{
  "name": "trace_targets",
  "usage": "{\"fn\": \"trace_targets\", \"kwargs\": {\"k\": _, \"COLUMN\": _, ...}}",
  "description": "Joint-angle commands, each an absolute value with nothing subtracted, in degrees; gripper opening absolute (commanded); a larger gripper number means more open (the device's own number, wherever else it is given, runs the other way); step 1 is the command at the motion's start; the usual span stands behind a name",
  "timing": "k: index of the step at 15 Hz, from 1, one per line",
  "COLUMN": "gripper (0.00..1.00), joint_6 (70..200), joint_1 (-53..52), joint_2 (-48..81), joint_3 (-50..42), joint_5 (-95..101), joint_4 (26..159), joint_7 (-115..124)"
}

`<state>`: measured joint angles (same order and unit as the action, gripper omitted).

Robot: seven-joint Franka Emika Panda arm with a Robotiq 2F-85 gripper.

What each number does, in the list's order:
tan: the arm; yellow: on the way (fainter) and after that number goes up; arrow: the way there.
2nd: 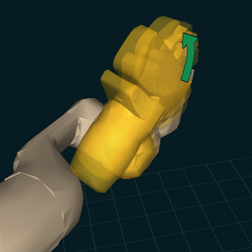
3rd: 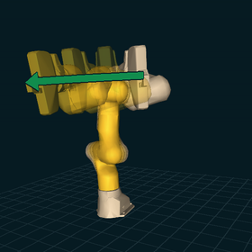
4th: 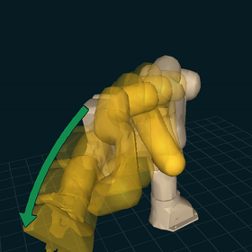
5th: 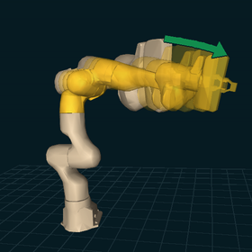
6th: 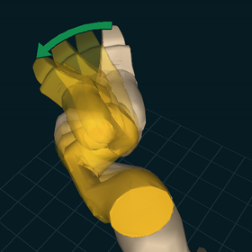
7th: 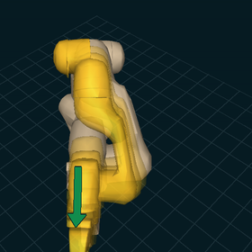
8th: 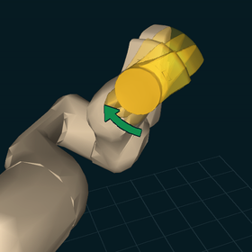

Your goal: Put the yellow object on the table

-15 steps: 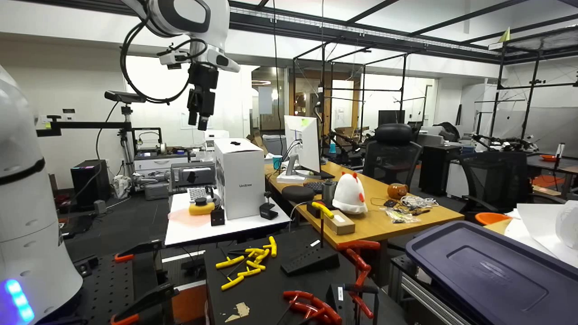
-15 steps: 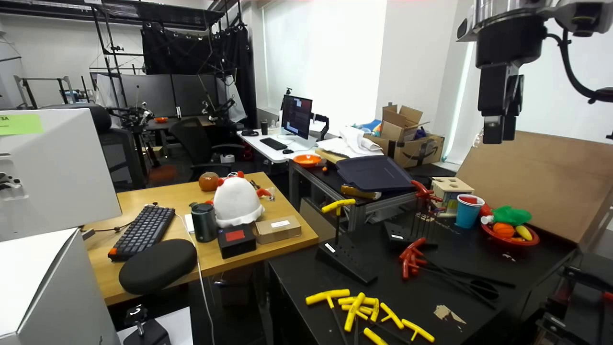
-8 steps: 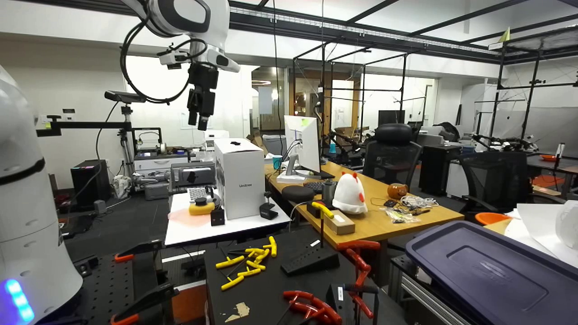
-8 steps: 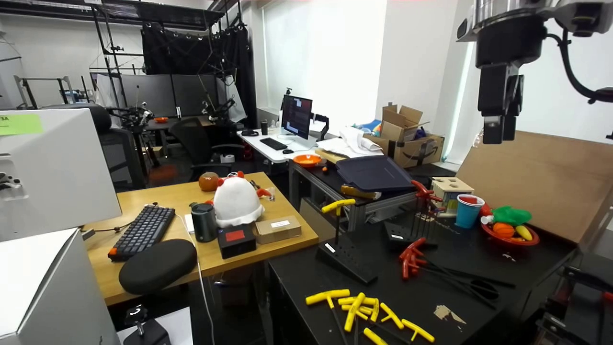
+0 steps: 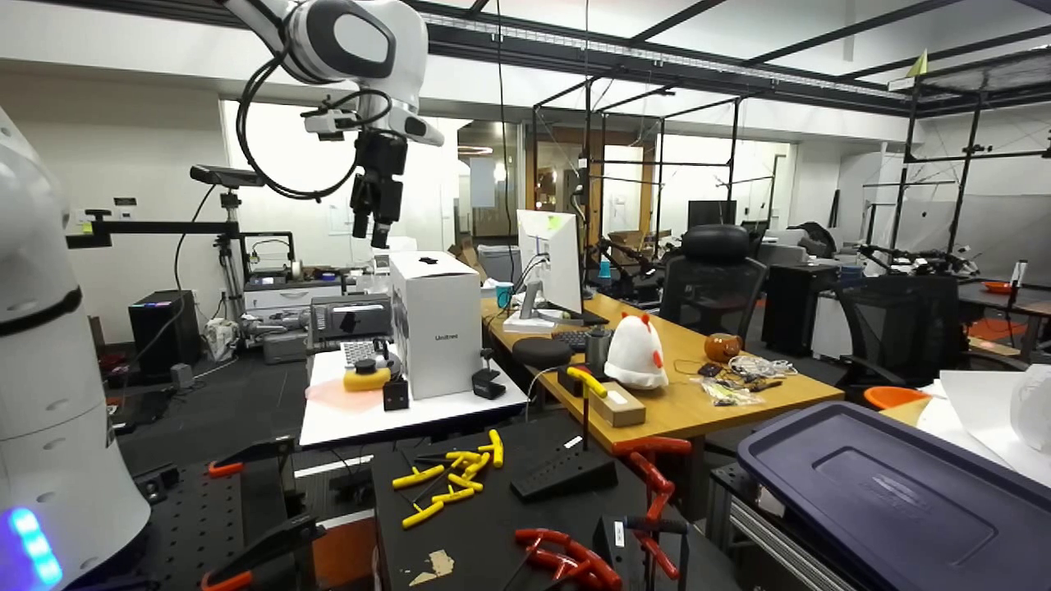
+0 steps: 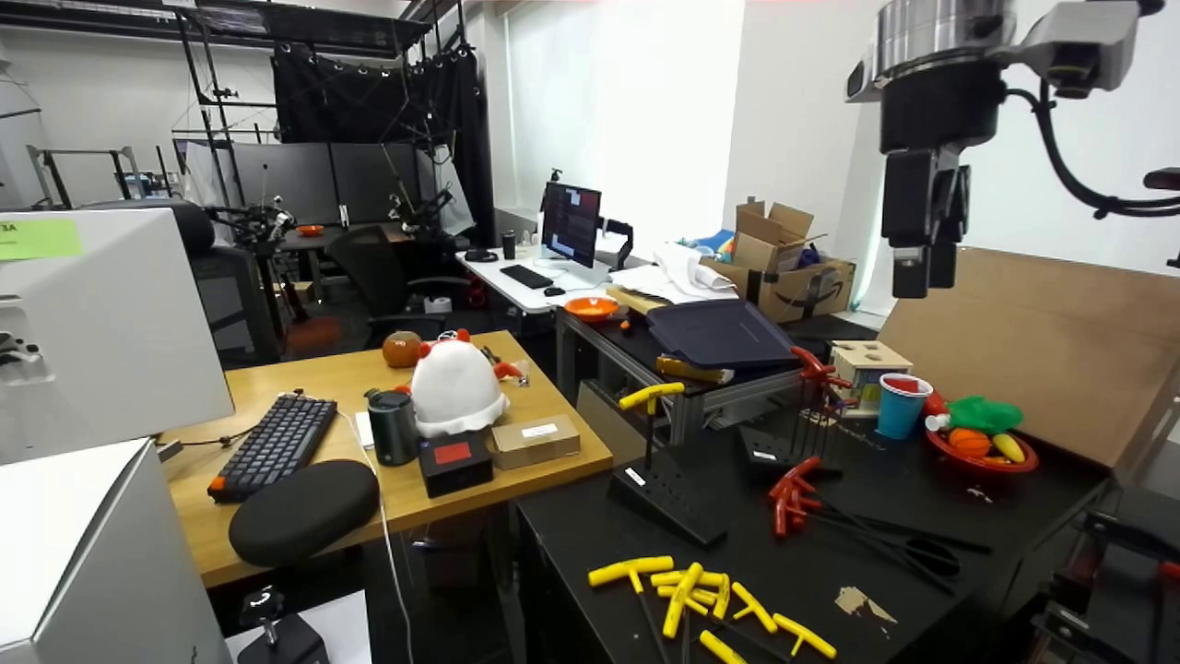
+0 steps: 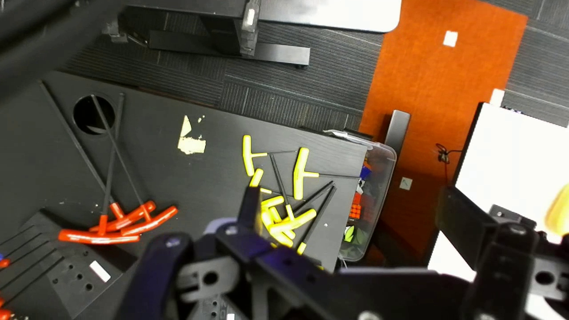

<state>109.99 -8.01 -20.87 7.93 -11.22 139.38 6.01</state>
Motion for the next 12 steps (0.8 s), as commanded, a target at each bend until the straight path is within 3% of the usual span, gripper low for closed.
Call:
{"fn": "trace_targets", "kwargs": {"k": 1, "gripper": 1.0, "joint_6": 114.54, "joint_1": -7.82, "joint_2": -13.09, "joint_3": 8.68, "joint_5": -11.13, "joint_4": 134.57, "joint_7": 7.15}}
{"fn": "trace_targets", "kwargs": {"k": 12, "gripper": 1.0, "joint_6": 120.45, "joint_1": -7.03, "joint_2": 8.47, "joint_3": 6.97, "joint_5": -11.01, "joint_4": 117.72, "joint_7": 13.12}}
